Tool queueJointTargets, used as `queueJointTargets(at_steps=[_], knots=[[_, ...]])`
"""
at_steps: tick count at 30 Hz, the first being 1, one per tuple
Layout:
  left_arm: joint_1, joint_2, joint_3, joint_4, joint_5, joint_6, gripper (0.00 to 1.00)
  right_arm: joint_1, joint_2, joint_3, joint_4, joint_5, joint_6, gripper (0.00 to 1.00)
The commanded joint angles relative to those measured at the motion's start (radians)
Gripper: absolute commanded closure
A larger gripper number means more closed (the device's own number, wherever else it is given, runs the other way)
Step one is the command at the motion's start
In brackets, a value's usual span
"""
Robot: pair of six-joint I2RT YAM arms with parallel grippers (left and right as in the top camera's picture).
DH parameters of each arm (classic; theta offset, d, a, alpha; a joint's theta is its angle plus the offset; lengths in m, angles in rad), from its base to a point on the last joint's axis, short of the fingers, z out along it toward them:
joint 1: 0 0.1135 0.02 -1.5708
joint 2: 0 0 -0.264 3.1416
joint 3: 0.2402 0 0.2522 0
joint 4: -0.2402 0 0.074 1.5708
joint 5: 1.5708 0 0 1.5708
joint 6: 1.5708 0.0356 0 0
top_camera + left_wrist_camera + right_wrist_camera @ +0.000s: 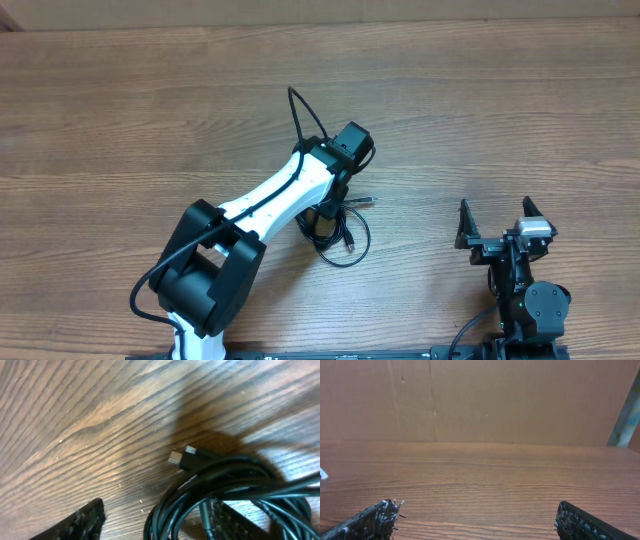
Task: Untangle cables
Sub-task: 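Lower the left gripper and grasp the cable bundle, then lift the grasped cable bundle with the left gripper and pull it toward the center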
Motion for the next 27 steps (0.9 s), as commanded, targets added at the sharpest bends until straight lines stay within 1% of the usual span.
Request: queueJointTargets(at_steps=[1, 3, 4, 6, 7, 8, 11, 12, 13, 14, 19, 21, 22, 24, 26, 27], knots=[[0.001, 0.013, -0.007, 0.003, 0.099, 0.212, 0.29, -0.001, -0.001, -0.01, 0.006, 0.009, -0.005, 0.0], [0.002, 0.013, -0.019, 0.011, 0.11, 0.235, 0.3, -0.001, -0.001, -0.01, 0.006, 0.009, -0.005, 0.0], [0.002, 0.013, -0.024, 0.016, 0.109, 0.235, 0.33, -0.001, -0.001, -0.01, 0.006, 0.009, -0.005, 0.0], [0.002, 0.013, -0.037, 0.033, 0.11, 0.235, 0.36, -0.001, -0.001, -0.01, 0.006, 0.009, -0.005, 0.0], [0.002, 0.013, -0.045, 0.047, 0.109, 0.235, 0.41, -0.001, -0.001, -0.01, 0.006, 0.009, -0.005, 0.0], [0.002, 0.013, -0.056, 0.065, 0.11, 0.235, 0.42, -0.001, -0.001, -0.01, 0.006, 0.009, -0.005, 0.0], [0.002, 0.013, -0.075, 0.086, 0.11, 0.234, 0.52, -0.001, -0.001, -0.01, 0.006, 0.009, -0.005, 0.0], [0.002, 0.013, -0.078, 0.087, 0.11, 0.234, 0.71, -0.001, -0.001, -0.01, 0.006, 0.009, -0.005, 0.0], [0.002, 0.013, -0.078, 0.084, 0.11, 0.233, 0.92, -0.001, -0.001, -0.01, 0.006, 0.009, -0.005, 0.0], [0.002, 0.013, -0.078, 0.081, 0.11, 0.225, 0.96, -0.001, -0.001, -0.01, 0.006, 0.009, -0.005, 0.0], [0.004, 0.013, -0.078, 0.05, 0.105, 0.201, 0.96, -0.001, -0.001, -0.01, 0.006, 0.009, -0.005, 0.0], [0.007, 0.013, -0.078, 0.039, 0.102, 0.168, 0.96, -0.001, -0.001, -0.01, 0.006, 0.009, -0.005, 0.0], [0.013, 0.013, -0.078, 0.031, 0.102, 0.131, 0.96, -0.001, -0.001, -0.01, 0.006, 0.009, -0.005, 0.0], [0.024, 0.013, -0.078, 0.021, 0.102, 0.018, 0.96, -0.001, -0.001, -0.01, 0.006, 0.009, -0.005, 0.0], [0.042, 0.013, -0.078, 0.01, 0.106, -0.178, 0.96, -0.001, -0.001, -0.01, 0.006, 0.009, -0.005, 0.0], [0.054, 0.013, -0.078, -0.004, 0.119, -0.311, 0.96, -0.001, -0.001, -0.01, 0.006, 0.009, -0.005, 0.0]])
